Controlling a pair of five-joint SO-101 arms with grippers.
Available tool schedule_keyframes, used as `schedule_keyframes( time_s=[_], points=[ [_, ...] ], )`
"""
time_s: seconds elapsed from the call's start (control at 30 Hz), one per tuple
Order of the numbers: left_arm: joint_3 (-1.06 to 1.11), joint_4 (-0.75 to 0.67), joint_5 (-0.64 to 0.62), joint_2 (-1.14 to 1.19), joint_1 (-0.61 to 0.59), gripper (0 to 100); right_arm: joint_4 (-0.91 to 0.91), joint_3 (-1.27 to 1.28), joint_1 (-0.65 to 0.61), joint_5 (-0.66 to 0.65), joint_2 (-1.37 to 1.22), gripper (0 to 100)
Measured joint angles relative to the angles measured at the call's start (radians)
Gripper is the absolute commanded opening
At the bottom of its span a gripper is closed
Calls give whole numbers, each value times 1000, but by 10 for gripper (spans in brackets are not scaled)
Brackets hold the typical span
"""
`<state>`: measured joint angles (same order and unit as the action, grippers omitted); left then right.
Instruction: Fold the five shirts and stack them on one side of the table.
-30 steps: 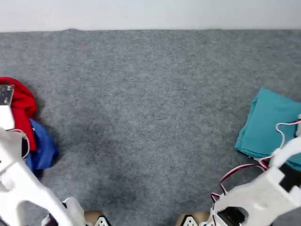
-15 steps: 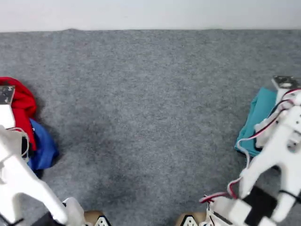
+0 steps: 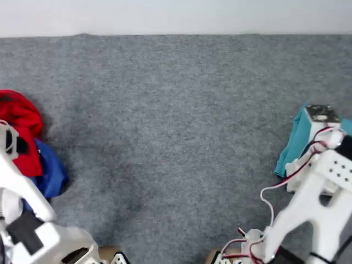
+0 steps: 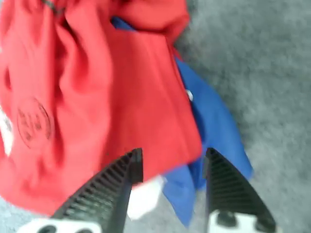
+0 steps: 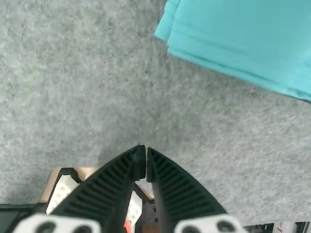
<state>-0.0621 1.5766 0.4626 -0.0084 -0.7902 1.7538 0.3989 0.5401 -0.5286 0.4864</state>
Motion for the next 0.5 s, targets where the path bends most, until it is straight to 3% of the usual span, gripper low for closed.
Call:
schedule_keyframes(
  time_s=[0.5],
  points=[
    [-175, -206, 3, 316, -3, 203, 2, 146, 0, 0, 209, 10]
  ],
)
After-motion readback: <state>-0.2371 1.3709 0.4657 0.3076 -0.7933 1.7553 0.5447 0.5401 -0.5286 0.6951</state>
